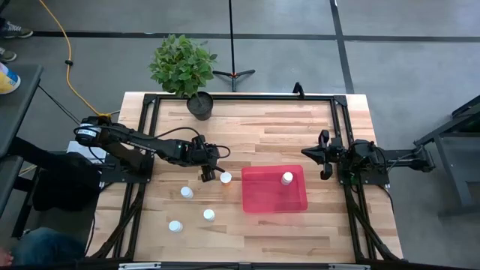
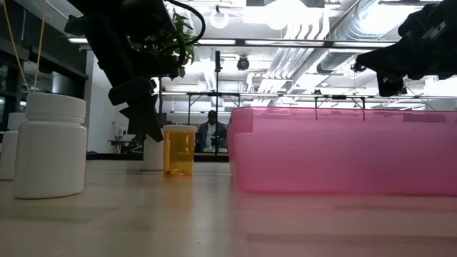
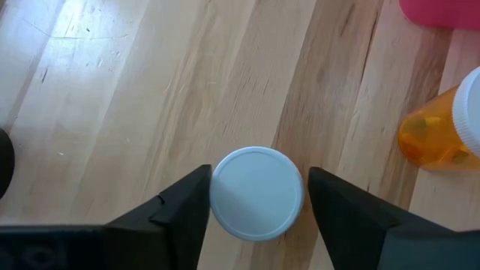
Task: Pick and place pill bottles into a basket
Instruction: Put the white pill bottle into the pink bin
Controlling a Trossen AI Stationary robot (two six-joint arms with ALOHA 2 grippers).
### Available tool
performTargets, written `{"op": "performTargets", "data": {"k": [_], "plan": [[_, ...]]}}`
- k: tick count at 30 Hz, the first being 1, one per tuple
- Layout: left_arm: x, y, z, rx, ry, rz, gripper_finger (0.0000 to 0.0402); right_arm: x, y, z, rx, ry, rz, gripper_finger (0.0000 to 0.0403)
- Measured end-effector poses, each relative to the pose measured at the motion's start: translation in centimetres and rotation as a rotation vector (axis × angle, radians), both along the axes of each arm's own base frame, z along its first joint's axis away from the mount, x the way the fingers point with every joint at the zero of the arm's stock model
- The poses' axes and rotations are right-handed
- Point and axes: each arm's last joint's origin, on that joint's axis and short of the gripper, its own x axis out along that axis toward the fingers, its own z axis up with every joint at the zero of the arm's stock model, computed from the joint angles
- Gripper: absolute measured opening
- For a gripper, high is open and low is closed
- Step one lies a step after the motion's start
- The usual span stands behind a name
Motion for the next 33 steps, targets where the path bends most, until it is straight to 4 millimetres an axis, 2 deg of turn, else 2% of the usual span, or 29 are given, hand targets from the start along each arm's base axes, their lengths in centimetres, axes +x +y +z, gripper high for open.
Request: {"op": "performTargets", "data": {"k": [12, 18, 22, 33], "plan": [[-0.02, 0.0, 0.01, 0.002, 0.002, -0.003, 0.0197, 0.0, 0.0, 0.0, 0.0, 0.0, 0.0, 0.0003], [-0.02, -0.01, 0.0, -0.001, 0.003, -0.005, 0.0209, 0.0, 0.0, -0.01, 0.0, 0.0, 0.0, 0.0001], [0.01, -0.1, 0.01, -0.03, 0.001, -0.02, 0.0195, 0.0, 0.0, 0.0, 0.0, 0.0, 0.0, 0.0004], [0.42, -0.17, 0.61, -0.023, 0.002, -0.064, 0.0195, 0.0, 0.0, -0.01, -0.015, 0.002, 0.0, 0.0001]]}}
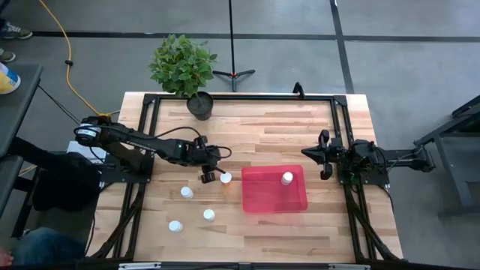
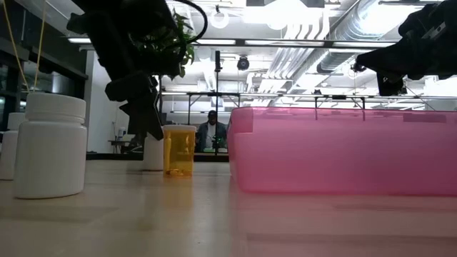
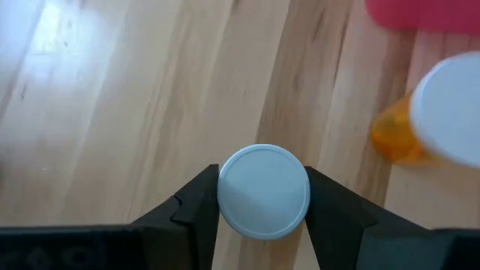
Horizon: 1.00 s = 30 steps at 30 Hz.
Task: Pick and place pill bottles into a basket
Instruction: Put the white pill bottle into the pink bin
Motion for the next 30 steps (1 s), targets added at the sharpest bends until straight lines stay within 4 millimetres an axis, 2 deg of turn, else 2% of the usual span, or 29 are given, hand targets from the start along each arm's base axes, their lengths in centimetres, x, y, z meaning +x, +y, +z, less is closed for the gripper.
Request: {"op": "performTargets", "data": {"k": [18, 30], "plan": [[1.8, -0.1, 3.8, 0.004, -0.061, -0.026, 0.0195, 0.0, 0.0, 0.0, 0.0, 0.0, 0.0, 0.0002], [3.1, -0.3, 7.3, 0.0, -0.145, -0.056, 0.0195, 0.0, 0.0, 0.0, 0.0, 0.0, 0.0, 0.0003]]}}
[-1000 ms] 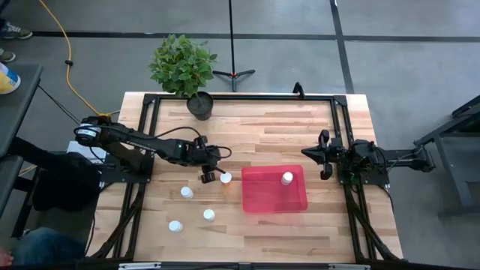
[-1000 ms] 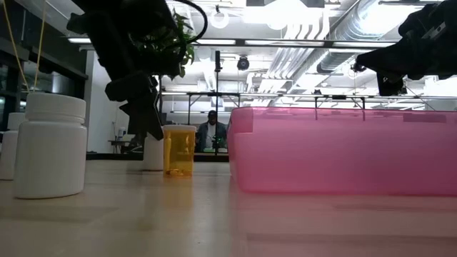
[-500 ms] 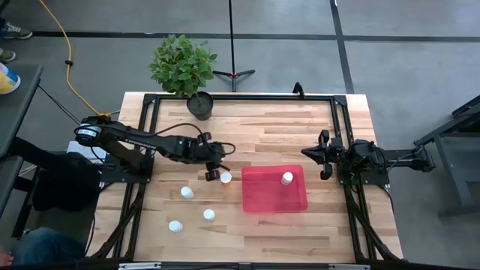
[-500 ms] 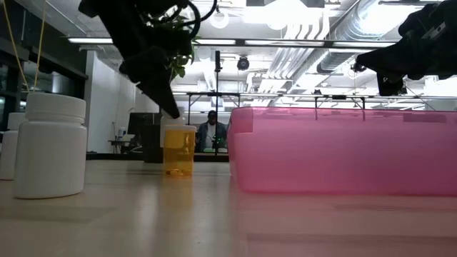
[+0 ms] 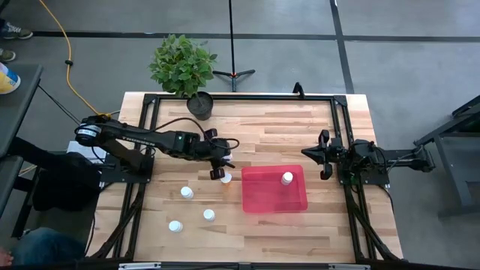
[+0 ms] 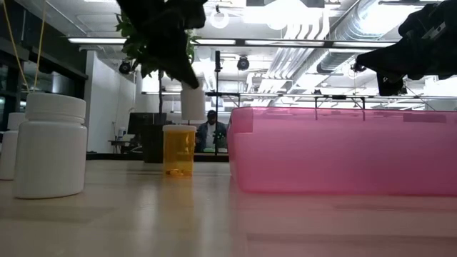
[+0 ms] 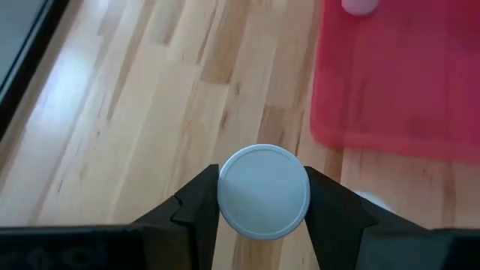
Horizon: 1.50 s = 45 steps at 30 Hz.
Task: Pick and place pill bottles into a basket
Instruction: Put the white pill bottle into the pink bin
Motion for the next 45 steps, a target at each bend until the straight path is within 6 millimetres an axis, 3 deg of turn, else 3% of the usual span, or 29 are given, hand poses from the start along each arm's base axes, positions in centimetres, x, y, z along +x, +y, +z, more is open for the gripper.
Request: {"op": "performTargets", "data": {"k": [31, 45], "plan": [[3.4, -0.5, 4.0, -0.138, -0.502, -0.048, 0.0195, 0.0, 0.0, 0.0, 0.0, 0.001, 0.0, 0.0003], [6.1, -0.9, 0.2, -0.199, -0.446, -0.086, 0.0195, 0.3, 0.0, -0.3, -0.001, 0.042, 0.004, 0.0001]]}}
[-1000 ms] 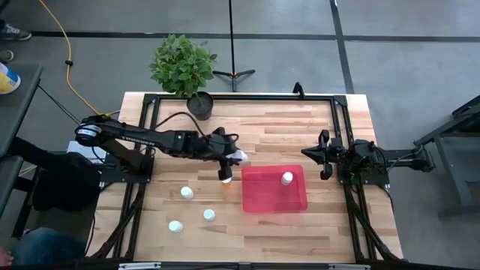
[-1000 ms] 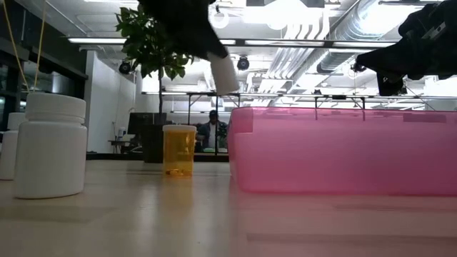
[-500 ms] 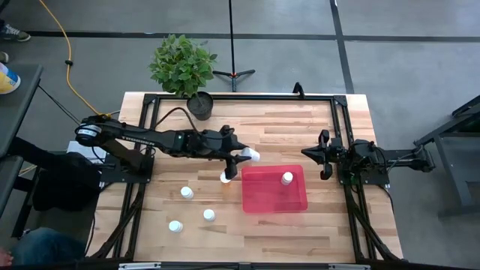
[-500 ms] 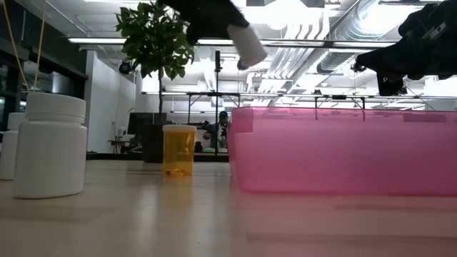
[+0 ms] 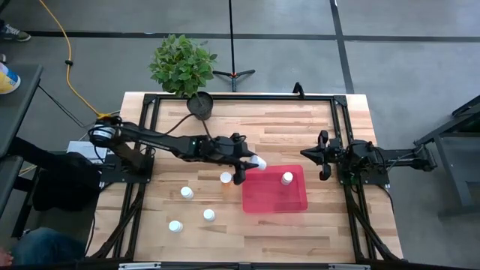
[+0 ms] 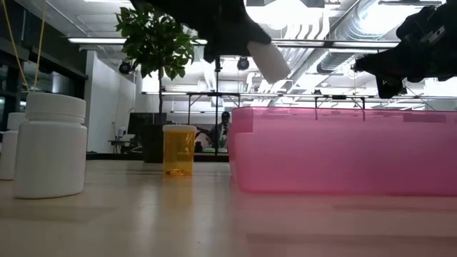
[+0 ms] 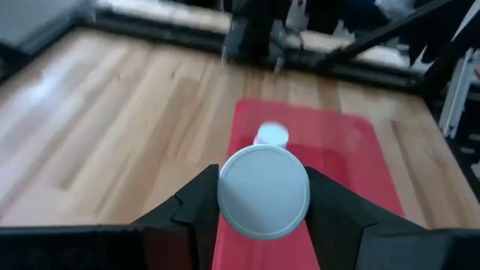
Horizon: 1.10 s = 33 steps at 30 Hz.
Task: Pick and place pill bottles into a basket
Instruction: Put the white pill bottle into the pink bin
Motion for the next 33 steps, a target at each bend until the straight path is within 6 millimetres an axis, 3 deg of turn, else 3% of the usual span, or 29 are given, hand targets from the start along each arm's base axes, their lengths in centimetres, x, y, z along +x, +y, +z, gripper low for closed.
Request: {"op": "performTargets", "data": {"k": [14, 33], "plan": [[1.4, -1.3, -4.2, -0.052, 0.125, -0.071, 0.0195, 0.0, 0.0, 0.0, 0.0, 0.006, 0.0, 0.0003], [0.7, -1.6, -5.4, -0.026, 0.264, -0.062, 0.0195, 0.0, 0.0, 0.0, -0.003, 0.006, 0.0, 0.0001]]}}
